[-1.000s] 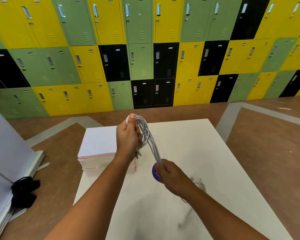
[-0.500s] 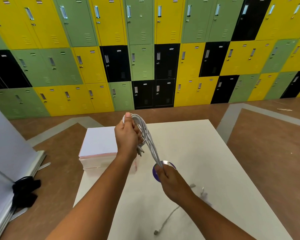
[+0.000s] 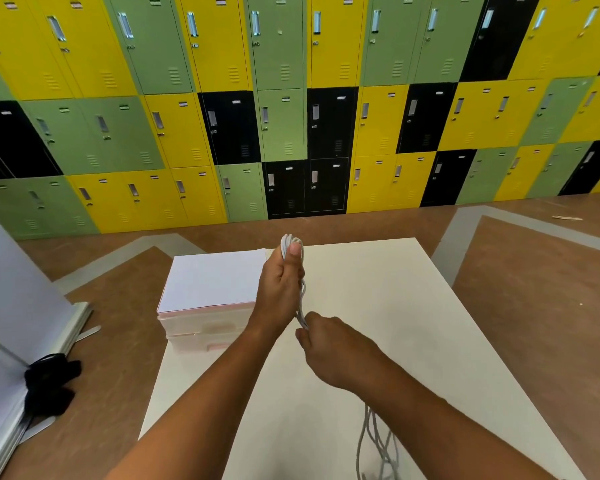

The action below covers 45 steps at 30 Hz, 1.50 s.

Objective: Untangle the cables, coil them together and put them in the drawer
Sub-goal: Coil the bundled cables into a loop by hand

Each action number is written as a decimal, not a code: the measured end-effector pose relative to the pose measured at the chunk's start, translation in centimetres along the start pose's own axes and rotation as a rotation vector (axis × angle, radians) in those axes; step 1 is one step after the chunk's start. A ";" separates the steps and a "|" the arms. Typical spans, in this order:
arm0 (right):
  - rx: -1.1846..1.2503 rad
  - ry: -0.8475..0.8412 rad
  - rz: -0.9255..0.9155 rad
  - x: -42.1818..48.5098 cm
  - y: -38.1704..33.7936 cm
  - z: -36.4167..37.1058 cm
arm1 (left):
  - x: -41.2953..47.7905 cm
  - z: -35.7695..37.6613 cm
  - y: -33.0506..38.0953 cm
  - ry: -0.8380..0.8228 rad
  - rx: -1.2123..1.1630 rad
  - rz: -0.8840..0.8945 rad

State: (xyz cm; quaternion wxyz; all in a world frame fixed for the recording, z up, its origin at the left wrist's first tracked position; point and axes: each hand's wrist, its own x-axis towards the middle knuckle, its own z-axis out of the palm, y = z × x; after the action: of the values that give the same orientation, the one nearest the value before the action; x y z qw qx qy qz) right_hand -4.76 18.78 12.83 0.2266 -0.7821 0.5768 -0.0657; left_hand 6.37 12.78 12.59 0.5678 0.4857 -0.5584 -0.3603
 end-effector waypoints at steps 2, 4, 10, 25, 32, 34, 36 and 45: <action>-0.025 -0.046 0.003 0.3 0.2 -0.5 | -0.3 0.0 0.0 -0.063 0.015 -0.031; -0.002 -0.094 -0.010 0.7 0.2 -1.1 | -0.6 0.1 0.0 -0.133 0.014 -0.055; 0.006 -0.140 -0.074 1.0 0.6 -2.6 | -1.0 0.2 -0.7 -0.268 0.126 -0.080; 0.418 0.111 -0.075 1.4 1.4 -4.4 | -2.1 -0.1 0.0 -0.313 -0.116 -0.216; 1.090 0.026 -0.178 0.3 1.3 -3.9 | -0.4 -1.5 -0.6 0.030 -0.402 -0.253; 1.138 0.224 -0.098 1.0 2.2 -3.7 | 0.5 -2.4 -0.7 0.032 -0.516 -0.308; 1.000 0.413 -0.035 2.2 3.1 -3.3 | 0.9 -2.9 -0.3 -0.053 -0.654 -0.331; 1.263 0.270 -0.155 5.2 1.8 -2.6 | 0.9 -2.0 0.7 -0.339 -0.886 -0.422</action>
State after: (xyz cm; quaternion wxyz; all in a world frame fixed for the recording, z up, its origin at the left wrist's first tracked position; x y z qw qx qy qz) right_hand -5.60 12.80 13.59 0.5629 -0.5228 0.3923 -0.5059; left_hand 8.33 12.40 13.72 0.5354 0.2356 -0.3262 -0.7425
